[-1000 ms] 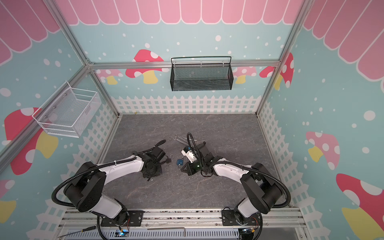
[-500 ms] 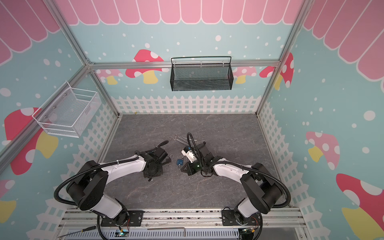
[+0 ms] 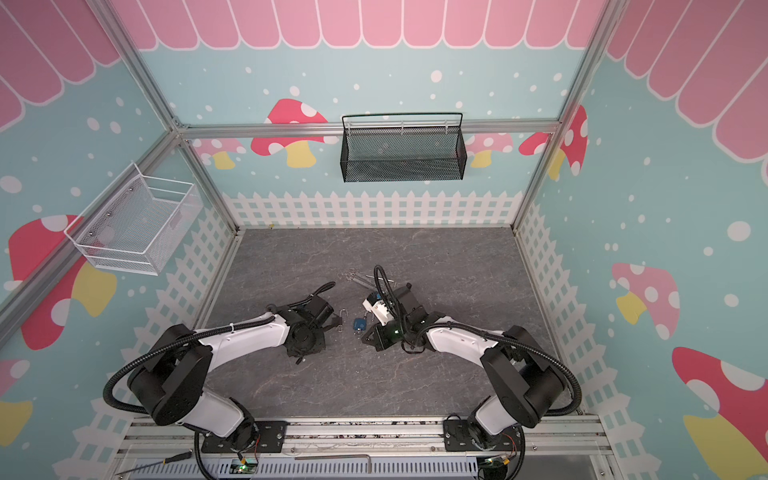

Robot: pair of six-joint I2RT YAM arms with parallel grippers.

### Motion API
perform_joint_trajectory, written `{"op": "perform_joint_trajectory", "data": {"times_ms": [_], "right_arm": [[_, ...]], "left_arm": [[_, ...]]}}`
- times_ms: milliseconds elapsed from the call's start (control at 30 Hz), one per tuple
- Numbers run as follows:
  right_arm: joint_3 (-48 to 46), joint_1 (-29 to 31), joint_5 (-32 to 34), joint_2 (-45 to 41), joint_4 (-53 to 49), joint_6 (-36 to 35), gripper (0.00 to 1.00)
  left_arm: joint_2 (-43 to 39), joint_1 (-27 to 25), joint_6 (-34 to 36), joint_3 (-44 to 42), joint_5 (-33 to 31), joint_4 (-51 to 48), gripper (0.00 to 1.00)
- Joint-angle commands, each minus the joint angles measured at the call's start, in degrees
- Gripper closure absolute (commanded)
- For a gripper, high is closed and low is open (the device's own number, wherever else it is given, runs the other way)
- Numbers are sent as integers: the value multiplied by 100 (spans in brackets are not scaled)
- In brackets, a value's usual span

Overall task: Unlock with the key
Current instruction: 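Lift the blue padlock with the left gripper toward the key in the right gripper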

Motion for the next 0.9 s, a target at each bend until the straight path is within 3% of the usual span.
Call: {"op": "perform_joint_trajectory", "data": {"times_ms": [0, 33, 133, 333, 500, 867], "right_arm": [[151, 21, 6, -10, -86, -9, 100], [165, 22, 14, -15, -93, -9, 100], [194, 22, 5, -63, -132, 31, 100], [44, 78, -246, -242, 165, 577, 100], [-261, 396, -170, -325, 974, 1303, 100], [-212, 919, 688, -106, 1864, 1764, 100]], "left_arm": [[400, 21, -18, -452, 623, -11, 86], [355, 48, -30, -433, 606, -24, 93], [129, 100, -133, -334, 635, -37, 100], [-695, 94, -649, 206, 788, -110, 100], [-1258, 4, -1496, 603, 945, -16, 100], [-1843, -771, -2467, 1101, 162, -42, 100]]}}
